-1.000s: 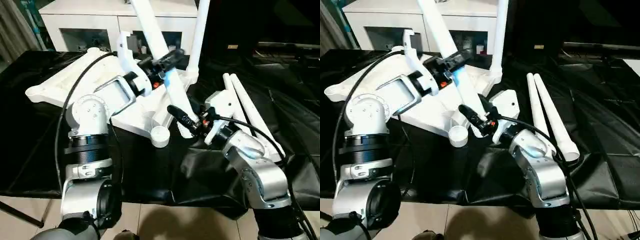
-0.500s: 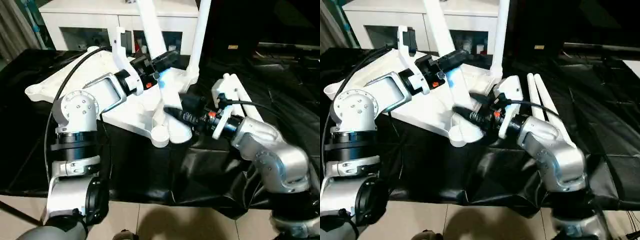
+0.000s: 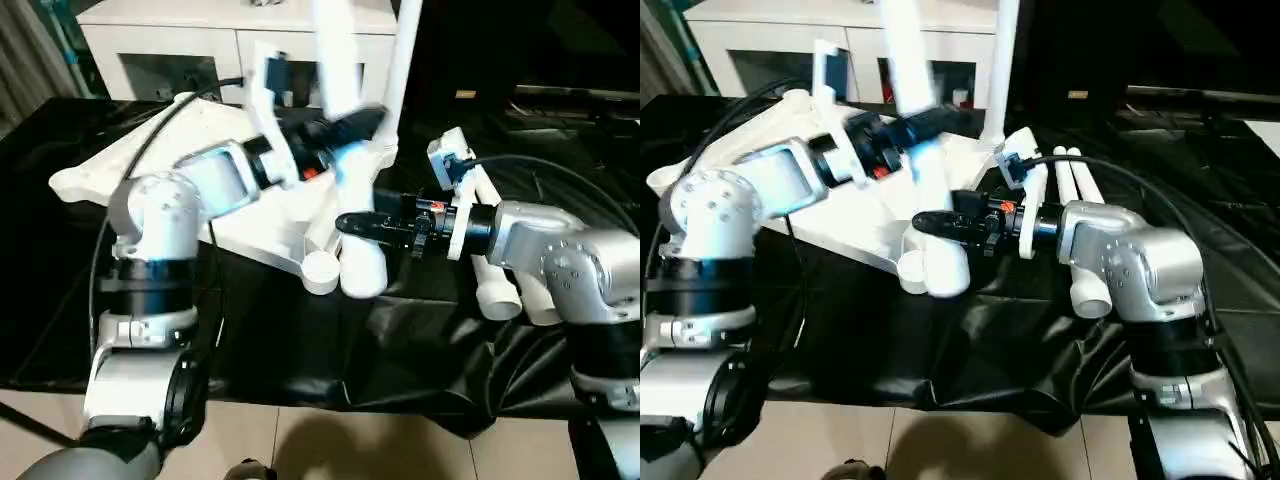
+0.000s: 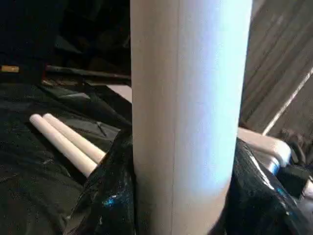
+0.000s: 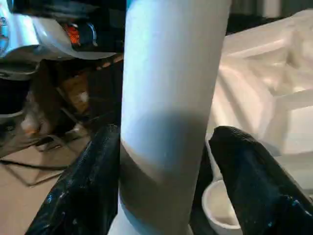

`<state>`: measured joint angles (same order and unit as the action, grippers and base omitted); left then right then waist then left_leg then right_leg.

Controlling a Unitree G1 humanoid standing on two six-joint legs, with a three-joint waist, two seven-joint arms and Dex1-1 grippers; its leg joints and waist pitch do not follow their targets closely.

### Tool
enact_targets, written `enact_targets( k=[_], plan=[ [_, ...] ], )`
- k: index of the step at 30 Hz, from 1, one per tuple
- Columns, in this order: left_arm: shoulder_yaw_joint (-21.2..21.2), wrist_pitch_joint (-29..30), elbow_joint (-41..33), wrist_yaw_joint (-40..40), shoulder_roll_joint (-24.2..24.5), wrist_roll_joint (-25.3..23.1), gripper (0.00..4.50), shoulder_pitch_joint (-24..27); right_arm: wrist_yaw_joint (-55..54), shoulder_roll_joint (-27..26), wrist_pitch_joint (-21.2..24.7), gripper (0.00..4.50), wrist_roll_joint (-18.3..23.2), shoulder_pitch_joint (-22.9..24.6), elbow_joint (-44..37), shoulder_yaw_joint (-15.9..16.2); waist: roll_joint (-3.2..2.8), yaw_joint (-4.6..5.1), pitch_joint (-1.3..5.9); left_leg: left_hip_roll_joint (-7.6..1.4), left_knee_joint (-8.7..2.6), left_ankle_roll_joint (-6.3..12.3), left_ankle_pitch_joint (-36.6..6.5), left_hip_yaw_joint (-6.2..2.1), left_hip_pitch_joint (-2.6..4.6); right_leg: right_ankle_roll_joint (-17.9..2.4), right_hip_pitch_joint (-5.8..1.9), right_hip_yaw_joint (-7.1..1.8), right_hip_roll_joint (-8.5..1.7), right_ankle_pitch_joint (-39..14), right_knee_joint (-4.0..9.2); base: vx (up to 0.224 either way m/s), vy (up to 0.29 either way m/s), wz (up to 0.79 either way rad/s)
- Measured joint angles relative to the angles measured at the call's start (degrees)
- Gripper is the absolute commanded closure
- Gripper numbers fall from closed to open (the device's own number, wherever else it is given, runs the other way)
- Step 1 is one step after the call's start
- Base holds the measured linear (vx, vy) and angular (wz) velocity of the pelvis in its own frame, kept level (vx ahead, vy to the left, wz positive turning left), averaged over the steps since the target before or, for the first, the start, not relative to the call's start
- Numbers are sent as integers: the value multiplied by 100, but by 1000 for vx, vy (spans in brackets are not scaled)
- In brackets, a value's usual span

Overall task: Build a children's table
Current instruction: Pick table leg

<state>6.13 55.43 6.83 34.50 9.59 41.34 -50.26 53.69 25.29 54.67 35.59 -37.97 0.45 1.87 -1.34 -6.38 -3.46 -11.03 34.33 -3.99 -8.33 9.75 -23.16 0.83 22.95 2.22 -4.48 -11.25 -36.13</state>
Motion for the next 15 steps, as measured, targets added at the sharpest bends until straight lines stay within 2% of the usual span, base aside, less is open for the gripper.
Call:
enact_targets(
  k=[9, 15],
  plan=[
    [-222, -17, -329, 302, 78, 4, 268, 53, 399, 181, 152, 145, 76, -2, 3, 320, 3, -7, -1, -1, 5, 2, 2, 0, 1, -2, -1, 0, 0, 2, -5, 0, 0, 0],
    [-274, -26, -382, 406, 104, 4, 268, 79, 484, 214, 173, 145, 76, -23, 37, 423, 11, -8, -5, -1, 7, 3, 2, 2, 1, -2, -1, 0, 0, 2, -5, 0, 0, 0]
  ],
)
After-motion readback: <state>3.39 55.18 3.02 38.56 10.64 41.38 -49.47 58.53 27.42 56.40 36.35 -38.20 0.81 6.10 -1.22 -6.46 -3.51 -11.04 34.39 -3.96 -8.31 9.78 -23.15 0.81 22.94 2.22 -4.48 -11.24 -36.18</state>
